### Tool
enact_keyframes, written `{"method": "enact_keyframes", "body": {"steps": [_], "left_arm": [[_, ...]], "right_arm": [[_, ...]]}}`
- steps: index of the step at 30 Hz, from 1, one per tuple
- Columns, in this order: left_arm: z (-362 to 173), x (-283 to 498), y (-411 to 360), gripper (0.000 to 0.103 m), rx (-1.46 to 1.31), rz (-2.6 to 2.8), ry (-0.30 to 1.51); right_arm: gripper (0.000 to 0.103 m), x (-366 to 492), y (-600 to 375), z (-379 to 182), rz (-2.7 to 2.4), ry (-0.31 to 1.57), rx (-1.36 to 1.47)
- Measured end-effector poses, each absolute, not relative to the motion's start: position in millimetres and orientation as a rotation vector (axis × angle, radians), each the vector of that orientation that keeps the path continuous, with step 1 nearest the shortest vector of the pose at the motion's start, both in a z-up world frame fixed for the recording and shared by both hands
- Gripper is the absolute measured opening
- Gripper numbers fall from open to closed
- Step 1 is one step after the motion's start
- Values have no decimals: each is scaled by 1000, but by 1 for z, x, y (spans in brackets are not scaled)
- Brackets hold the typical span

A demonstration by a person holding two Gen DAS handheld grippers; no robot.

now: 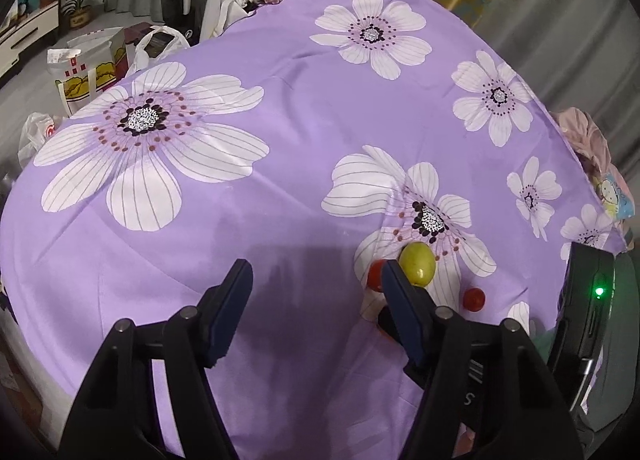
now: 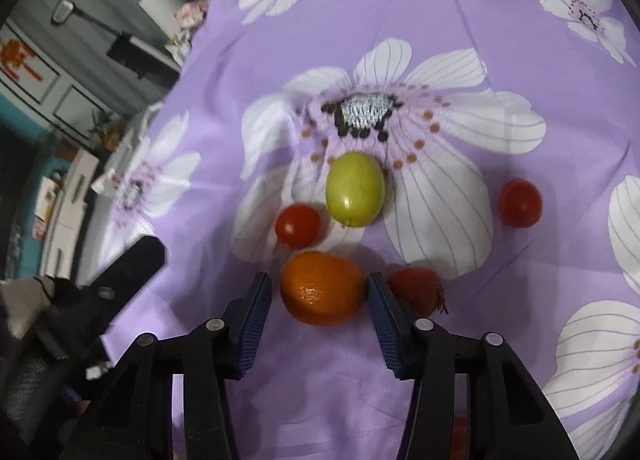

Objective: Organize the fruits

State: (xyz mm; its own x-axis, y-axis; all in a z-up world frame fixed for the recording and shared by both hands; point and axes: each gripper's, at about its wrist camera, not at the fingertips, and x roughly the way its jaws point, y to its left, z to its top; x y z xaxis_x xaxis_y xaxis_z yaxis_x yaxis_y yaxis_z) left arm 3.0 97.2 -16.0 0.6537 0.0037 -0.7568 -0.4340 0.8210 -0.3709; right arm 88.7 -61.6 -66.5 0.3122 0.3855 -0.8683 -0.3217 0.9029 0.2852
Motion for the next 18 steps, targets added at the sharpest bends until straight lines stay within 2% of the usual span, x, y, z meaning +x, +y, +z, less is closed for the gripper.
{"method": "enact_keyframes", "body": {"steps": [10, 18], "left_arm": [[-16, 6, 81, 66, -517, 212, 848], [-19, 10, 63, 66, -458, 178, 865]], "right_arm": [[44, 69, -115, -49, 463, 1236, 142], [44, 72, -148, -74, 412, 1356, 175]]}}
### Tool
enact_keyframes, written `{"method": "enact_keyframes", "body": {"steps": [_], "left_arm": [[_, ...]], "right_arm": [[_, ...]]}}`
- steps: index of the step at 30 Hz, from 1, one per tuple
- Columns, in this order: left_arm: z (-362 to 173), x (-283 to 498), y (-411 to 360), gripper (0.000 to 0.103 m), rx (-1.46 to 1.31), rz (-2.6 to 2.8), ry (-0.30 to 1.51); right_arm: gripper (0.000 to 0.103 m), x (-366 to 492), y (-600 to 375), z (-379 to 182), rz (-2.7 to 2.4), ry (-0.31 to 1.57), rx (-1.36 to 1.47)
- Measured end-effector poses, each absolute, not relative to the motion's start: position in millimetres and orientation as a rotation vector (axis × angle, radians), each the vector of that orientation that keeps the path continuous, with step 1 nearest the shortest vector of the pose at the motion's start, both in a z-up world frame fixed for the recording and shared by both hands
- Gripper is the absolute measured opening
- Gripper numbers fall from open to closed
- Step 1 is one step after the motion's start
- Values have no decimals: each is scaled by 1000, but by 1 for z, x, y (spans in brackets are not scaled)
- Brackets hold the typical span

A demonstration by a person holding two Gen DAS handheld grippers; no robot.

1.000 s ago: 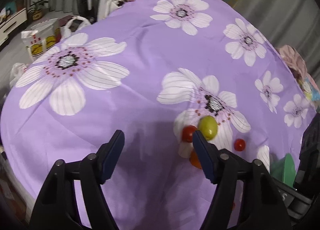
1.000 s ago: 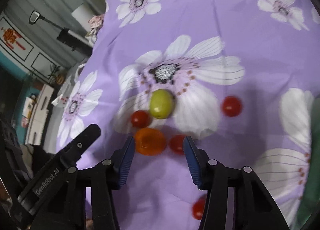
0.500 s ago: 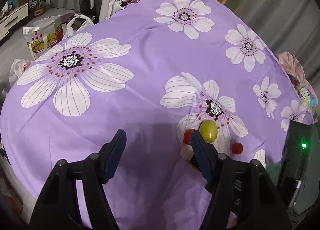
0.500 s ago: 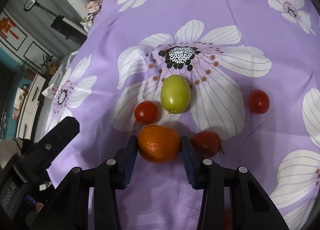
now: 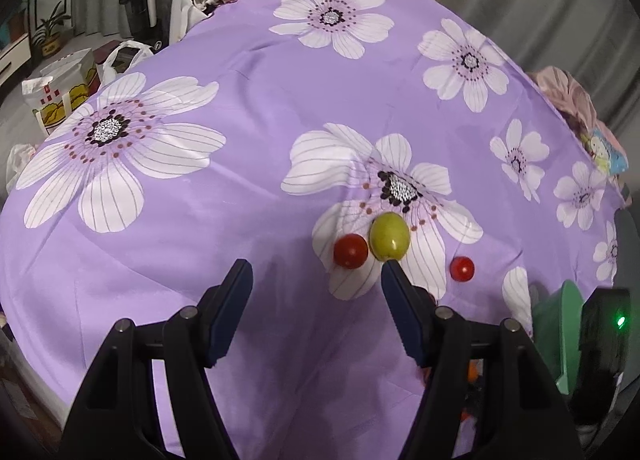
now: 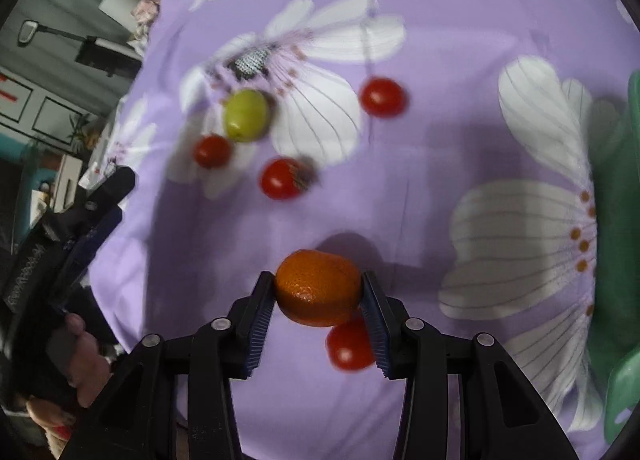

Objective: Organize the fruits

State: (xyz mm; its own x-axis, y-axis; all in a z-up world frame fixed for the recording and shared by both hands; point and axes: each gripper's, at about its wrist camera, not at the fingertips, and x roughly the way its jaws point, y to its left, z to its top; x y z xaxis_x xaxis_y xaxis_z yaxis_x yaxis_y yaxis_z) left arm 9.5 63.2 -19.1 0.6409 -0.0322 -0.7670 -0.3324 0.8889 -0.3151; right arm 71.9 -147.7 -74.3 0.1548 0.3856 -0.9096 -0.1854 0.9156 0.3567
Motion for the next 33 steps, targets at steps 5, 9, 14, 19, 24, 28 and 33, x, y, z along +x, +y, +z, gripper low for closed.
{"method": "enact_keyframes", "body": {"steps": [5, 9, 14, 19, 24, 28, 33], "left_arm": [[-22, 13, 53, 66, -426, 167, 878], [-24, 14, 41, 66, -393, 146, 884], [-30, 17, 27, 66, -363, 129, 908], [-32, 18, 19, 66, -328, 129, 908], [-33, 19, 20, 66, -347, 121, 911], [-31, 18, 19, 66, -338, 130, 906], [-31, 18, 16, 66, -330, 129, 904]], "right_arm": [[44, 73, -153, -69, 390, 1312, 175], [44, 78, -161, -70, 362, 1287, 194], [44, 86, -164, -71, 341, 1258, 207], [44, 88, -162, -71, 329, 1230, 202], [41, 86, -167, -67, 330, 1201, 180], [26, 84, -166, -63, 356, 1189, 163], [26, 80, -173, -59, 353, 1209, 148]]}}
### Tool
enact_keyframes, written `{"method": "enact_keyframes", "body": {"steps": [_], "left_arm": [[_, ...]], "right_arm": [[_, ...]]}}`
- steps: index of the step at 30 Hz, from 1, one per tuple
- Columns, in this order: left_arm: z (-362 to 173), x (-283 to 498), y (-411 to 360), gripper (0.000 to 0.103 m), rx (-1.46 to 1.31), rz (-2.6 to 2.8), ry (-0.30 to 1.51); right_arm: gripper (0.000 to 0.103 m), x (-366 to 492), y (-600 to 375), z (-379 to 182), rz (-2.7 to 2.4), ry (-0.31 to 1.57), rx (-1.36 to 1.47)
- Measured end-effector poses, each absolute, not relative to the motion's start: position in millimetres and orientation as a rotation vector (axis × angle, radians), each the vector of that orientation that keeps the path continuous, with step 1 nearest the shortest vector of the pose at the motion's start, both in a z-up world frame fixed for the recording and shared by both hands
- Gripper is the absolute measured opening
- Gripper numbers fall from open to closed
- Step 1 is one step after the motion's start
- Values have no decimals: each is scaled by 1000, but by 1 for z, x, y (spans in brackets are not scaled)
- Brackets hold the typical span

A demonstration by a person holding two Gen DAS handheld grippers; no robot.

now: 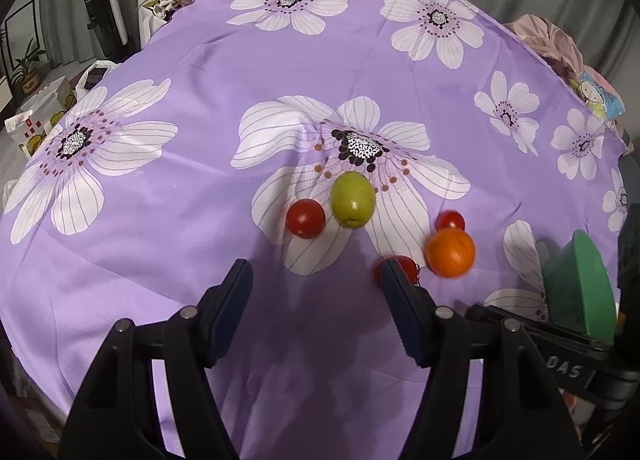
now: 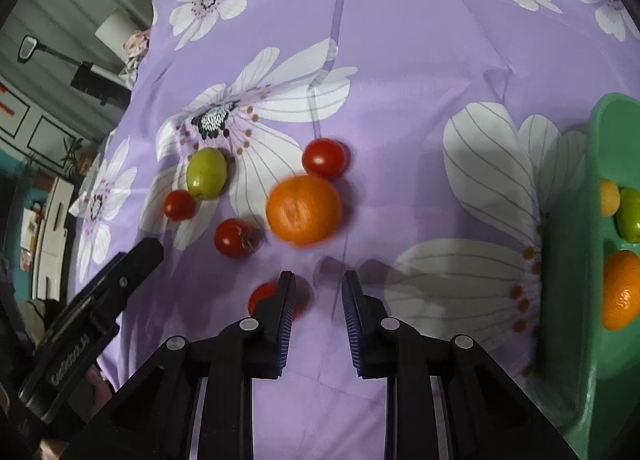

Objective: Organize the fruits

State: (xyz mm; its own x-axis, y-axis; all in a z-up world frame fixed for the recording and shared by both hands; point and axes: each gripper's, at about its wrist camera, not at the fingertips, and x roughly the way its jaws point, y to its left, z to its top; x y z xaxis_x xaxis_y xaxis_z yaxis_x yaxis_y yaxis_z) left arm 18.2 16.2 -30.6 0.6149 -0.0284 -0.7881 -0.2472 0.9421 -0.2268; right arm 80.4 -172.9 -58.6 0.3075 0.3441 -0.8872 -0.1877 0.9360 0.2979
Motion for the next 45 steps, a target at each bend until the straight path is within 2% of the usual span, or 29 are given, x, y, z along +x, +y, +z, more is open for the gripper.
{"method": "enact_keyframes", "body": {"steps": [5, 7, 9, 11, 18, 25, 43, 45], "left_arm": [[-25, 17, 12, 65, -332, 104, 875], [-25, 18, 8, 61, -324, 95, 877], [-24, 22, 1, 57, -311, 73, 886], [-23, 29, -6, 55, -298, 38, 903], [-19, 76, -41, 55, -205, -92, 1020], [-45, 86, -54, 55, -244, -145, 1056], [-58, 93, -64, 55, -276, -188, 1055], [-61, 95, -64, 49, -291, -211, 1064]], "right_arm": [[26, 81, -189, -41, 342, 1113, 221], [29, 84, -194, -37, 321, 1088, 253], [38, 87, -197, -35, 319, 1078, 287], [41, 93, -197, -31, 332, 1073, 320], [45, 122, -189, -23, 329, 1092, 379], [46, 135, -201, -58, 360, 1185, 517], [46, 136, -182, -76, 411, 1247, 434], [46, 136, -182, -78, 415, 1252, 442]]}}
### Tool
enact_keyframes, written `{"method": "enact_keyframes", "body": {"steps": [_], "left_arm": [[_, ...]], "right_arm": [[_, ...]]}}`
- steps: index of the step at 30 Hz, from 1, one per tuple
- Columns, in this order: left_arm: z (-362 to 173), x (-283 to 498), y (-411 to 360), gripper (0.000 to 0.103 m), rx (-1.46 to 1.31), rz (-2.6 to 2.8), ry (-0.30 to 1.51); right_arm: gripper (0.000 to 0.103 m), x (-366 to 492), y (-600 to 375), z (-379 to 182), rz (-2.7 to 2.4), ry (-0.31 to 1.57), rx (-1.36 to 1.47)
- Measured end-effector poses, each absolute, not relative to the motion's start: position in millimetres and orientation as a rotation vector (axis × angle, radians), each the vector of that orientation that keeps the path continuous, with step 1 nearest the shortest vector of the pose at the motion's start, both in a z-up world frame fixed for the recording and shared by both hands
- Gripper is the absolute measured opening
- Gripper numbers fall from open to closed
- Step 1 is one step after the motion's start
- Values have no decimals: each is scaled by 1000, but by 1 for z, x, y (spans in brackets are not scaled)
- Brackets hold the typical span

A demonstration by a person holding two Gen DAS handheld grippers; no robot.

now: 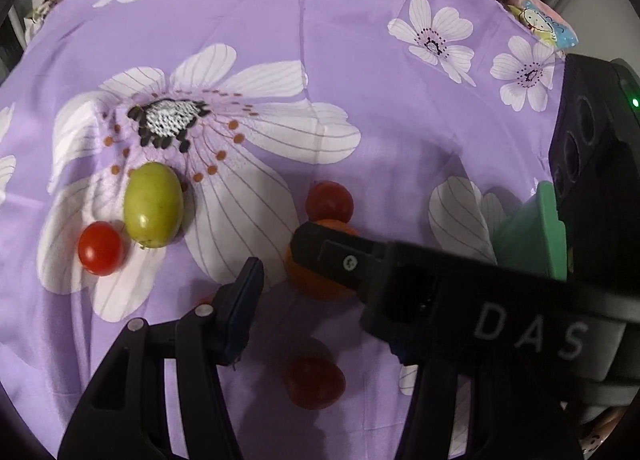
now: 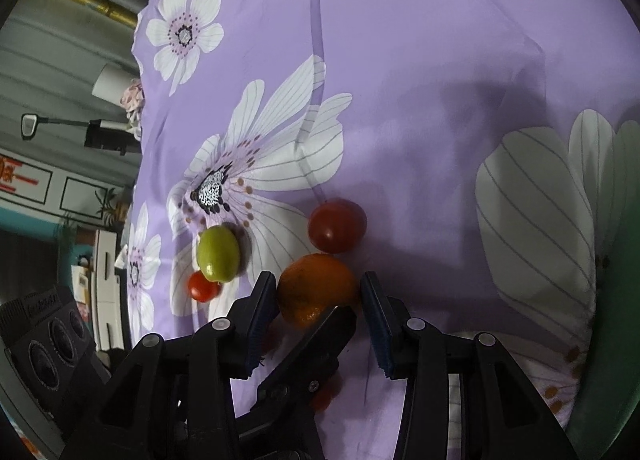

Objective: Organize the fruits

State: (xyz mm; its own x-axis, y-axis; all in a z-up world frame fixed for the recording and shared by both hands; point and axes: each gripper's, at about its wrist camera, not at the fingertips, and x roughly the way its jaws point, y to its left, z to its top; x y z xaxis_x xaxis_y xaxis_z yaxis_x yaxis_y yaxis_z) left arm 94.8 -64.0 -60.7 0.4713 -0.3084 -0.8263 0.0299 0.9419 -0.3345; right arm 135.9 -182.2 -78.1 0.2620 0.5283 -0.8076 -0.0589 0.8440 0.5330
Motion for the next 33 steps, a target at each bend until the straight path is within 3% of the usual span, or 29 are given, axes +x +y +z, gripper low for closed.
{"method": "enact_keyframes", "body": {"steps": [2, 12, 33], "left_arm": [[-62, 94, -65, 44, -299, -228, 1064], [-56, 86, -71, 43, -281, -260, 1036], [38, 17, -82, 42, -205, -299, 703]], "right_arm": [[46, 136, -181, -79, 421, 1261, 445], [45, 127, -184, -75, 404, 1227, 420], [45, 64, -190, 26, 471, 895, 369]]}}
